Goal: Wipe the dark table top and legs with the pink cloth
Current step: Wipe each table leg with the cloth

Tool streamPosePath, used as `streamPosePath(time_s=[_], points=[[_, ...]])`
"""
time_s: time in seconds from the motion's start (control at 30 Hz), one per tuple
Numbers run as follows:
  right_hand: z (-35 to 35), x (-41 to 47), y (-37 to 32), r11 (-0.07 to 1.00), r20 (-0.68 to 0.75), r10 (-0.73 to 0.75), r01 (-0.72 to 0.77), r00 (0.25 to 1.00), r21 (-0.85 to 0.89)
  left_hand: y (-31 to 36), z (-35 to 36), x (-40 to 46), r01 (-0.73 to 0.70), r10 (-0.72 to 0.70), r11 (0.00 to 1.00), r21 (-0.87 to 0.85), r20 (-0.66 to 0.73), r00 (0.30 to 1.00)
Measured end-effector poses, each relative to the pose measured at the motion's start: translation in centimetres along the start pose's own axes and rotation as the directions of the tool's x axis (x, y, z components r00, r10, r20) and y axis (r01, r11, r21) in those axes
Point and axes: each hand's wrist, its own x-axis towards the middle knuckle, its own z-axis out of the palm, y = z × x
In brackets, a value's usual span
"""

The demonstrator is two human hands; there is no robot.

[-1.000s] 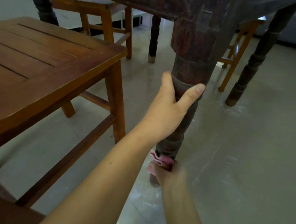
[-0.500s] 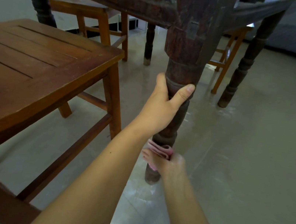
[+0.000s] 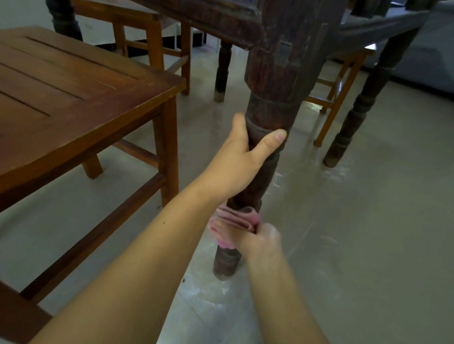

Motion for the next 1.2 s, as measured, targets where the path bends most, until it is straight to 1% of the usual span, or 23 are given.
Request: streamPosePath(time_s=[0.1, 0.13, 0.17, 0.23, 0.27, 0.3, 0.4, 0.43, 0.47, 0.5, 0.53, 0.57, 0.6, 0.67, 0.7, 0.77, 0.8, 0.87, 0.9, 1.0, 1.03, 1.07, 1.2], points=[[-1.5, 0.3, -0.3, 0.951, -0.121, -0.213, 0.177, 0.970, -0.252, 0.0, -0.1, -0.1, 0.015, -0.015, 1.000, -0.019, 0.005, 1.000], [-1.8, 0.1, -0.3, 0.917, -0.085, -0.337, 0.306, 0.938, -0.256, 0.1, -0.1, -0.1, 0.017, -0.017, 1.000, -0.023, 0.009, 1.000], [-1.8, -0.3, 0.0, 0.858, -0.049, -0.483, 0.461, 0.874, -0.225, 0.0, -0.1, -0.1, 0.019, -0.019, 1.000, -0.023, 0.010, 1.000], [-1.1, -2.0, 2.6, 0.574, 0.084, -0.773, 0.750, 0.628, -0.329, 0.1, 0.0, -0.1, 0.017, -0.017, 1.000, -0.022, 0.007, 1.000], [-0.6, -2.7, 4.6, 0.445, 0.205, -0.813, 0.808, 0.545, -0.386, 0.1, 0.1, -0.1, 0.018, -0.018, 1.000, -0.023, 0.003, 1.000], [-0.5, -2.7, 6.6, 0.378, 0.296, -0.800, 0.822, 0.522, -0.427, 0.1, 0.1, -0.1, 0.020, -0.020, 1.000, -0.022, 0.001, 1.000], [0.5, -1.6, 8.6, 0.352, 0.359, -0.777, 0.830, 0.516, -0.432, -0.1, 0.1, 0.0, 0.010, -0.010, 1.000, -0.008, 0.004, 1.000], [0.8, -1.0, 7.5, 0.350, 0.366, -0.803, 0.869, 0.471, -0.349, -0.1, 0.0, 0.0, 0.003, -0.003, 1.000, -0.010, 0.007, 1.000], [1.3, -0.4, 6.0, 0.303, 0.361, -0.847, 0.913, 0.390, -0.274, -0.2, 0.0, 0.1, -0.002, 0.002, 1.000, -0.017, 0.012, 1.000], [1.7, 0.0, 4.5, 0.287, 0.315, -0.883, 0.932, 0.347, -0.221, -0.3, -0.1, 0.2, -0.004, 0.004, 1.000, -0.025, 0.016, 1.000], [2.1, -0.4, 3.5, 0.325, 0.277, -0.887, 0.926, 0.369, -0.191, -0.3, -0.1, 0.2, -0.001, 0.002, 0.999, -0.036, 0.022, 1.000], [2.3, -1.0, 3.3, 0.396, 0.249, -0.870, 0.904, 0.426, -0.160, -0.4, -0.1, 0.2, 0.005, -0.004, 0.999, -0.046, 0.026, 1.000], [2.1, -1.6, 4.1, 0.438, 0.266, -0.844, 0.885, 0.465, -0.156, -0.5, -0.1, 0.3, 0.007, -0.005, 0.999, -0.054, 0.028, 1.000], [0.8, -2.8, 7.0, 0.489, 0.336, -0.759, 0.829, 0.558, -0.272, -0.7, -0.1, 0.5, -0.001, 0.002, 0.998, -0.062, 0.028, 1.000], [0.1, -3.2, 8.5, 0.464, 0.321, -0.740, 0.794, 0.591, -0.392, -0.8, -0.1, 0.6, -0.004, 0.006, 0.998, -0.061, 0.027, 1.000], [-1.0, -2.2, 9.4, 0.368, 0.338, -0.753, 0.787, 0.565, -0.494, -0.9, -0.1, 0.5, -0.020, 0.022, 0.998, -0.064, 0.023, 1.000], [-1.0, -1.9, 8.8, 0.316, 0.393, -0.761, 0.825, 0.516, -0.469, -0.9, -0.1, 0.5, -0.027, 0.029, 0.997, -0.070, 0.020, 0.999], [-0.7, -0.7, 5.4, 0.205, 0.505, -0.782, 0.916, 0.365, -0.343, -0.8, 0.0, 0.4, -0.023, 0.025, 0.997, -0.080, 0.016, 1.000], [-0.3, -0.3, 3.4, 0.203, 0.487, -0.791, 0.910, 0.370, -0.361, -0.8, 0.0, 0.4, -0.019, 0.020, 0.996, -0.082, 0.012, 1.000], [0.3, -0.7, -0.9, 0.244, 0.458, -0.694, 0.780, 0.555, -0.576, -0.7, 0.0, 0.4, -0.016, 0.016, 0.997, -0.079, 0.000, 1.000], [1.0, -1.2, -1.5, 0.261, 0.452, -0.662, 0.749, 0.598, -0.609, -0.8, 0.0, 0.5, -0.021, 0.021, 0.997, -0.075, -0.003, 1.000], [1.8, -1.9, -1.7, 0.289, 0.457, -0.651, 0.755, 0.606, -0.589, -0.9, 0.0, 0.5, -0.025, 0.025, 0.997, -0.076, -0.006, 1.000], [4.7, -4.9, -0.9, 0.207, 0.541, -0.734, 0.895, 0.409, -0.395, -1.0, 0.3, 0.5, -0.002, -0.002, 0.994, -0.112, -0.030, 1.000]])
